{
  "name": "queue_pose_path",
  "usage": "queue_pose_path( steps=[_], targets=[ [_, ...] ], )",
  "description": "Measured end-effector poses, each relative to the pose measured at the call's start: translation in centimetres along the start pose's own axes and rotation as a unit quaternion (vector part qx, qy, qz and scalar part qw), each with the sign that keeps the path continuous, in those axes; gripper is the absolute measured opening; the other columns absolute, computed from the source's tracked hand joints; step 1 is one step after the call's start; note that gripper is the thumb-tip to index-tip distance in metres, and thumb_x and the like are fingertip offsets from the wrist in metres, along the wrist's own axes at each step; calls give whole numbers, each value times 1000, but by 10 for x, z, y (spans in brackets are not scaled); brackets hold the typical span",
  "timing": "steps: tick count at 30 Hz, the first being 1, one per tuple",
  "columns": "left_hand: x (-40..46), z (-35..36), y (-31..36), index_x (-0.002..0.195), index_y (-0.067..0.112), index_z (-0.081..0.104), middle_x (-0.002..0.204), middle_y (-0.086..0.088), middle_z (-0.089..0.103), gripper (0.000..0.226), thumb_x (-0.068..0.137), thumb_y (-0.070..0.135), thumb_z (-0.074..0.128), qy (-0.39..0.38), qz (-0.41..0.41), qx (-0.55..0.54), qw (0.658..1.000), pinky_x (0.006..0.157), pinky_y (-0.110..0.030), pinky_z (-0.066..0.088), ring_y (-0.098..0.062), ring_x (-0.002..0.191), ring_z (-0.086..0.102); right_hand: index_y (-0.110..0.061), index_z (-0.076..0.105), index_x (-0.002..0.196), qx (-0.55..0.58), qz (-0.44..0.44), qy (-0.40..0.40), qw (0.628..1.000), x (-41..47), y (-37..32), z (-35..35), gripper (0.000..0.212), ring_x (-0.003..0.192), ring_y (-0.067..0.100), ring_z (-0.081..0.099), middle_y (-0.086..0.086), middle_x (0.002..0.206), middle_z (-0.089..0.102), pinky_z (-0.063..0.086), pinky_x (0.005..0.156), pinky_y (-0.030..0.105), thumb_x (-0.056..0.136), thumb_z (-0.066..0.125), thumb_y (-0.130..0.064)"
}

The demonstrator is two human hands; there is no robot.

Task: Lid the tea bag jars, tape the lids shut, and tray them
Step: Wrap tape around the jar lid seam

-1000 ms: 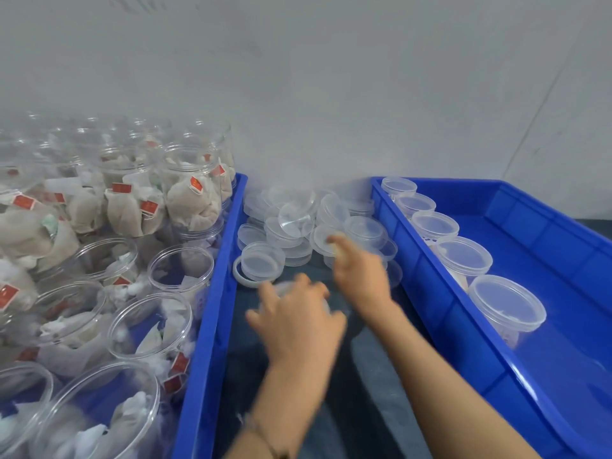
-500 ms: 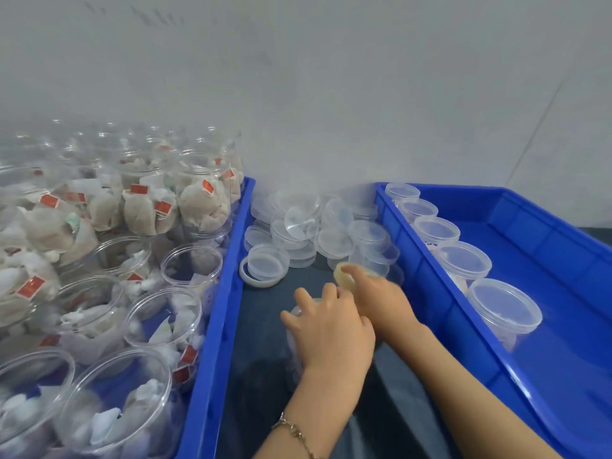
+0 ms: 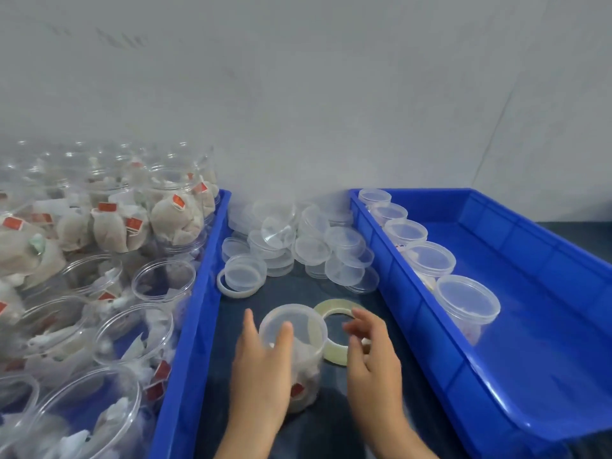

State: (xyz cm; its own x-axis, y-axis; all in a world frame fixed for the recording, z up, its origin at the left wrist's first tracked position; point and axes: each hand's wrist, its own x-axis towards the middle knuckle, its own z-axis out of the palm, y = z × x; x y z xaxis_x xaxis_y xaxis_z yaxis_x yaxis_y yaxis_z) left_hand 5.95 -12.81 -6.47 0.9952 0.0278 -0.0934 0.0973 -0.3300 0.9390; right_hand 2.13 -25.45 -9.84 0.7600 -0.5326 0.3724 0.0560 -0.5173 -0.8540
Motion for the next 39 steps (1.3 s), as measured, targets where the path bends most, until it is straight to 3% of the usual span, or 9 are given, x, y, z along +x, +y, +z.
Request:
queue_pose_path(
  steps=[3, 8, 11, 13, 15, 22, 27, 32, 39],
  targets=[
    [-5, 9, -7, 138, 24, 42, 132, -2, 54, 47, 93, 34, 48, 6, -43, -72, 996, 90, -32, 38, -19, 112, 50, -56, 43, 114, 45, 66, -71, 994, -28, -13, 4, 72, 115, -12, 45, -23, 123, 53, 31, 87, -2, 81, 43, 8],
    [-26, 15, 8, 121, 29, 54, 103, 2, 66, 30, 92, 32, 48, 44, 18, -61, 997, 76, -31, 43, -21, 92, 58, -45, 30, 134, 76, 58, -123, 988, -26, -38, 1, 77, 131, 2, 37, -17, 143, 37, 34, 108, 28, 78, 55, 3],
    [-43, 16, 34, 114, 37, 56, 97, 16, 67, 27, 87, 37, 52, 50, 102, -71, 991, 79, -29, 48, -13, 95, 62, -56, 24, 123, 38, -51, -58, 996, -26, -54, -15, 79, 135, -3, 22, -11, 148, 24, 26, 105, 10, 77, 71, -12],
    [-53, 20, 56, 117, 39, 57, 103, 18, 66, 32, 85, 42, 54, 28, 163, -80, 983, 88, -34, 50, -8, 99, 62, -52, 35, 124, 30, -100, 20, 994, -23, -63, -34, 72, 135, 4, 25, -1, 148, 24, 29, 100, 7, 71, 75, -26],
    [-64, 29, 79, 124, 38, 54, 113, 17, 64, 44, 82, 50, 52, -17, 215, -96, 972, 92, -36, 49, -5, 105, 59, -45, 42, 123, 18, -123, 98, 987, -19, -72, -56, 65, 136, 12, 27, 4, 148, 25, 34, 106, 23, 67, 73, -32],
    [-98, 80, 116, 140, 52, 20, 136, 22, 47, 64, 81, 57, 44, -254, 258, -181, 915, 99, -38, 45, -4, 120, 51, -10, 59, 117, -117, -202, 333, 914, -9, -73, -124, 45, 128, 37, 38, 29, 137, 37, 25, 103, 9, 79, 64, -35],
    [-102, 108, 109, 148, 39, 4, 152, 17, 23, 64, 95, 53, 37, -314, 287, -67, 903, 112, -32, 27, -3, 137, 28, -10, 58, 119, -131, -146, 349, 916, -9, -40, -141, 43, 129, 27, 37, 27, 139, 39, 26, 104, 12, 79, 73, -17],
    [-98, 120, 105, 149, 31, -4, 157, 14, 8, 71, 94, 55, 33, -279, 373, 90, 880, 117, -39, 3, -4, 142, 2, -20, 56, 125, -116, -106, 333, 930, -5, -17, -158, 58, 135, 19, 37, 13, 141, 45, 44, 96, 56, 72, 78, -9],
    [-93, 132, 100, 147, 37, -10, 156, 6, 17, 67, 97, 49, 33, -330, 344, 102, 873, 116, -41, 2, -11, 141, 9, -14, 60, 120, -220, -86, 320, 917, -3, -7, -164, 54, 128, 29, 44, 17, 140, 46, 44, 93, 52, 70, 78, -5]
  ],
)
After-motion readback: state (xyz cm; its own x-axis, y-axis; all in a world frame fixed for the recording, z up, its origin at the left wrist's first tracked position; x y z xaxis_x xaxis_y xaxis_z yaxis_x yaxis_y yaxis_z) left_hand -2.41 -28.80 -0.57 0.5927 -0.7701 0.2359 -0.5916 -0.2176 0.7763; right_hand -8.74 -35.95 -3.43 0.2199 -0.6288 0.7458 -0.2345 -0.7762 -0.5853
